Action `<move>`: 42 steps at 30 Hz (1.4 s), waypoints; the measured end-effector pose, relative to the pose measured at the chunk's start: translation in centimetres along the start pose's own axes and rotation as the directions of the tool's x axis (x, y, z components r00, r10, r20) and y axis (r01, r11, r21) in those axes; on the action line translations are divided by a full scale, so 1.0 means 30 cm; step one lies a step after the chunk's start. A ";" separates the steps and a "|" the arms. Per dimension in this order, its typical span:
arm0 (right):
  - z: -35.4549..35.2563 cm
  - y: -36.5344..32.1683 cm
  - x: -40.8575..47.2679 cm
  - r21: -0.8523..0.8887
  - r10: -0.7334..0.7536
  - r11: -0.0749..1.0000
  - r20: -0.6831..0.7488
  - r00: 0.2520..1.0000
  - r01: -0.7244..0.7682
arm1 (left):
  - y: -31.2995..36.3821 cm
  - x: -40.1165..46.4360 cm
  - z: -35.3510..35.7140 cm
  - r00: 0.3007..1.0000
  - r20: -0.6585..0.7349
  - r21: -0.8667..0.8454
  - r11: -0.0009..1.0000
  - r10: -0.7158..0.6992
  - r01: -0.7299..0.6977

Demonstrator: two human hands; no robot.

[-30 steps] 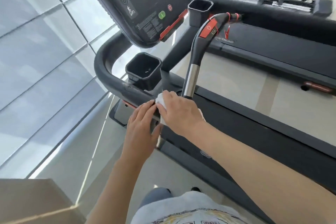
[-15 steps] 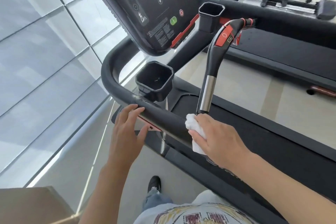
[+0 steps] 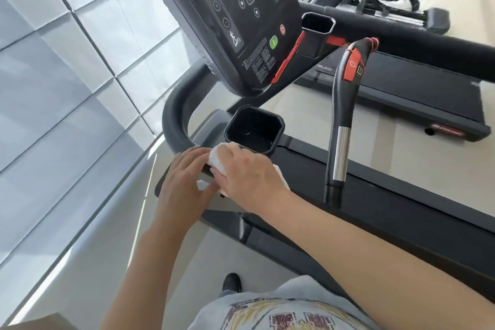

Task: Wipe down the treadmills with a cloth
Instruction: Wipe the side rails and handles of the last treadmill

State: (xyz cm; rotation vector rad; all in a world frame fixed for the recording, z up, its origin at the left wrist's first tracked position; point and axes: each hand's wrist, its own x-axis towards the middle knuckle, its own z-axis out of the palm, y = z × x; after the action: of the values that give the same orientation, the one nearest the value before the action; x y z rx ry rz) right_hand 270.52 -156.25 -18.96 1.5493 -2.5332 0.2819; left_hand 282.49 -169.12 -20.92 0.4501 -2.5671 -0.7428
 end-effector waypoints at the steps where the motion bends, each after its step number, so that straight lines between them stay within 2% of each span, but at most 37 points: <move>1: -0.004 0.009 -0.014 0.023 0.006 1.000 -0.009 1.000 -0.006 | -0.017 0.013 -0.005 0.999 0.031 -0.023 0.999 0.023 -0.022; 5: -0.071 0.079 -0.142 0.188 0.082 0.979 0.002 0.997 -0.081 | -0.055 0.064 -0.013 0.984 0.128 -0.036 0.992 0.125 -0.121; 7: -0.102 0.152 -0.242 0.198 0.202 0.957 0.070 0.977 -0.212 | -0.069 0.080 -0.013 0.980 0.126 -0.061 0.987 0.153 -0.146; 11: -0.180 0.304 -0.444 0.208 0.487 0.814 0.264 0.832 -0.543 | -0.102 0.087 0.012 0.980 0.082 -0.141 0.976 0.181 -0.168; 13: -0.207 0.308 -0.467 0.197 0.520 0.787 0.298 0.801 -0.584 | -0.112 0.086 0.024 0.982 0.053 -0.153 0.973 0.184 -0.174; 16: -0.183 0.254 -0.396 0.145 0.526 0.806 0.269 0.807 -0.574 | -0.119 0.089 0.034 0.982 0.032 -0.160 0.971 0.185 -0.178; 18: -0.141 0.182 -0.308 0.123 0.507 0.839 0.179 0.843 -0.530 | -0.122 0.087 0.036 0.982 0.020 -0.156 0.971 0.186 -0.181; 21: -0.062 0.021 -0.148 0.092 0.354 0.931 0.025 0.935 -0.354 | -0.127 0.083 0.039 0.983 0.048 -0.130 0.977 0.178 -0.171; 24: 0.005 -0.112 0.005 0.003 0.267 0.964 -0.015 0.964 -0.267 | -0.126 0.082 0.038 0.987 0.039 -0.129 0.981 0.154 -0.147; 29: 0.004 -0.102 0.018 0.088 0.247 0.966 -0.023 0.969 -0.244 | -0.129 0.085 0.010 0.987 0.083 -0.137 0.983 0.136 -0.124; 34: -0.042 -0.039 -0.085 0.152 0.304 0.941 0.019 0.952 -0.303 | -0.133 0.076 0.003 0.981 0.132 -0.136 0.983 0.142 -0.124; 39: -0.078 0.034 -0.183 0.141 0.405 0.900 0.079 0.911 -0.412 | -0.147 0.079 0.014 0.982 0.110 -0.132 0.981 0.153 -0.139; 42: -0.081 0.030 -0.172 0.100 0.408 0.904 0.080 0.909 -0.415 | -0.150 0.087 0.021 0.983 0.104 -0.134 0.982 0.150 -0.135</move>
State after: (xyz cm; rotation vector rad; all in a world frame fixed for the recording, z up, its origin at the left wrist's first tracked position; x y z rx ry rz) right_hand 272.14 -150.82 -17.87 1.0461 -2.9211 0.4464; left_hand 280.78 -173.56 -23.15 0.1860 -2.6045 -0.8951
